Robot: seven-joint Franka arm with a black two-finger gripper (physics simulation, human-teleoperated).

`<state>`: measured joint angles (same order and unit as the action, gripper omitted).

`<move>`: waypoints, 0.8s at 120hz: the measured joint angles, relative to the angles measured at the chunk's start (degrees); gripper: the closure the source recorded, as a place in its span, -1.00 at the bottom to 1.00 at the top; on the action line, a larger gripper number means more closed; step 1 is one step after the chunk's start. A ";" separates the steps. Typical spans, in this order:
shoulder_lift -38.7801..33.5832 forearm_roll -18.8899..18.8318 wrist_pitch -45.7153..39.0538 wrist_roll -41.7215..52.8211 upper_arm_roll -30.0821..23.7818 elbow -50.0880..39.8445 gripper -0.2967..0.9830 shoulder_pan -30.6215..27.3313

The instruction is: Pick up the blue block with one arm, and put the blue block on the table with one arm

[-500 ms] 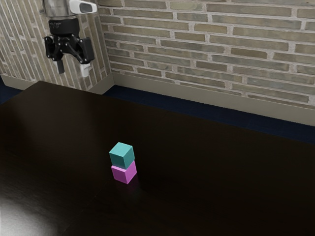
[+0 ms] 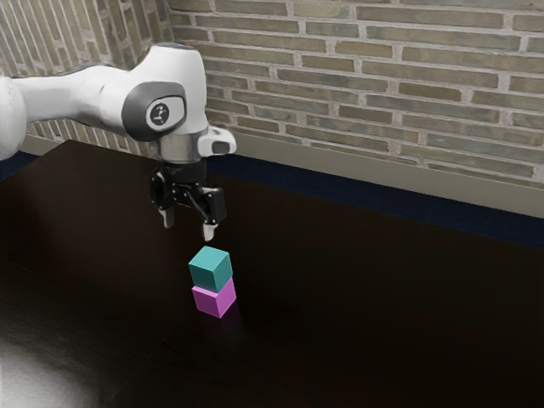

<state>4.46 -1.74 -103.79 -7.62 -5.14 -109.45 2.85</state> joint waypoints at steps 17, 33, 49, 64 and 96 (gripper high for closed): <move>1.11 -2.00 -8.77 -1.33 -0.88 -3.35 -0.53 -0.19; -2.35 -2.49 -14.85 -2.32 -1.68 -10.11 -0.52 -1.97; -1.05 -2.65 -18.23 -2.82 -2.19 -11.11 -0.51 -2.75; 1.03 -2.66 -20.51 -3.00 -2.24 -10.95 -0.50 -2.04; 2.14 -2.52 -22.57 -3.19 -2.16 -10.89 -0.50 -2.90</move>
<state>6.60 -4.25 -126.36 -10.82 -7.30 -120.34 -0.06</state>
